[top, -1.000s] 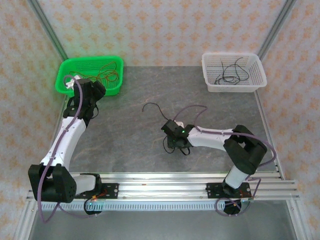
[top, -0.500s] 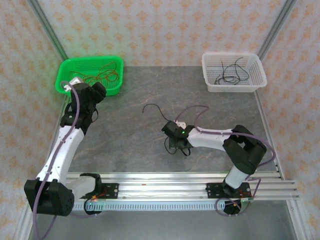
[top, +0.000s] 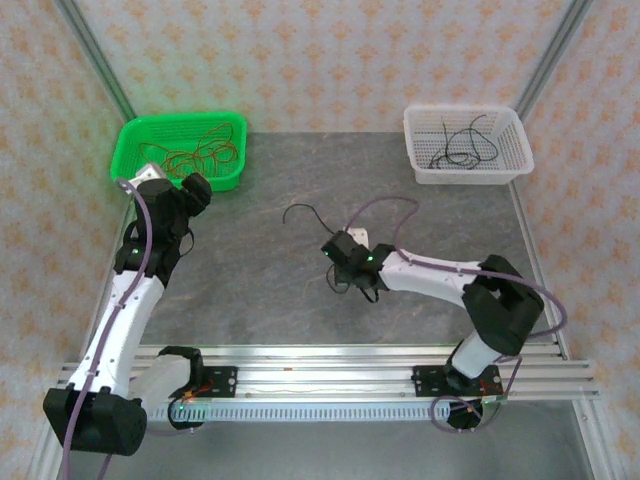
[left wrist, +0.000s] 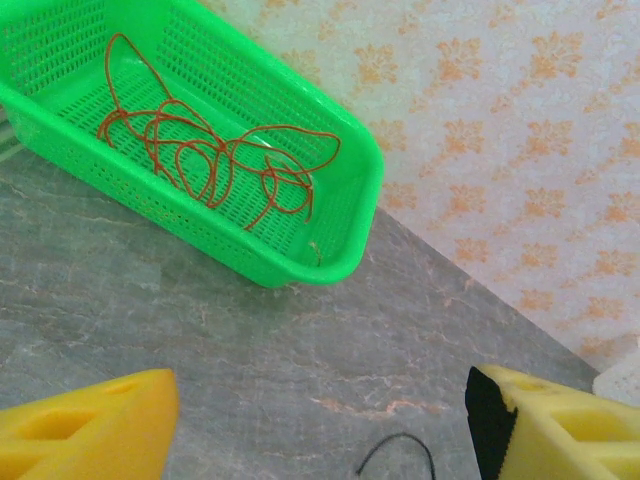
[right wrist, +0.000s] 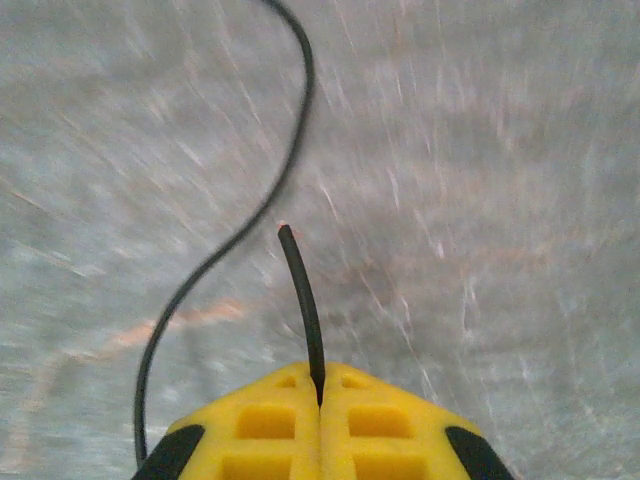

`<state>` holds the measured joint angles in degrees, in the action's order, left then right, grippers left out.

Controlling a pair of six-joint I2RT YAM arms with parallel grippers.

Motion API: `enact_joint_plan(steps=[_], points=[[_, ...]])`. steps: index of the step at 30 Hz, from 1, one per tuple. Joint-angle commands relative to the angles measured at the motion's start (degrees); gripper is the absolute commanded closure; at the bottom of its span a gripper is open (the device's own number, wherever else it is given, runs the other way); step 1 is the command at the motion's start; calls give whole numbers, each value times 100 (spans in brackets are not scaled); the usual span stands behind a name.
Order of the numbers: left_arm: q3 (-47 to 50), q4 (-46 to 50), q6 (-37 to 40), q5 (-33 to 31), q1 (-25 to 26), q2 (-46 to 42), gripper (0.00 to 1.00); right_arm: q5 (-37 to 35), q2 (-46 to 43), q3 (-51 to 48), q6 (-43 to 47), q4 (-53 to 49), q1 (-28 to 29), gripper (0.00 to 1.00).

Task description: Untangle the cables

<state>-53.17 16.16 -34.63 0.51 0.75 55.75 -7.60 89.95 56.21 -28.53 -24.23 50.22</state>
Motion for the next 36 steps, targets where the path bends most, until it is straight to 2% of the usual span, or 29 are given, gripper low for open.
enact_joint_plan(steps=[1, 7, 13, 21, 36], points=[[43, 136, -77, 159, 37, -210, 24, -678, -456, 548, 516, -227, -1, 100], [4, 306, -116, 312, 56, -378, 24, -1055, -947, 1378, 1139, -647, -127, 100], [-44, 497, -125, 395, 100, -543, 23, -1012, -1126, 2401, 1867, -913, -642, 100], [23, 693, -140, 449, 153, -781, 23, -1364, -638, 3902, 2747, -1173, -1027, 100], [370, 580, -281, 784, 177, -1169, 24, -2072, 245, 6123, 4198, -173, -2666, 100]])
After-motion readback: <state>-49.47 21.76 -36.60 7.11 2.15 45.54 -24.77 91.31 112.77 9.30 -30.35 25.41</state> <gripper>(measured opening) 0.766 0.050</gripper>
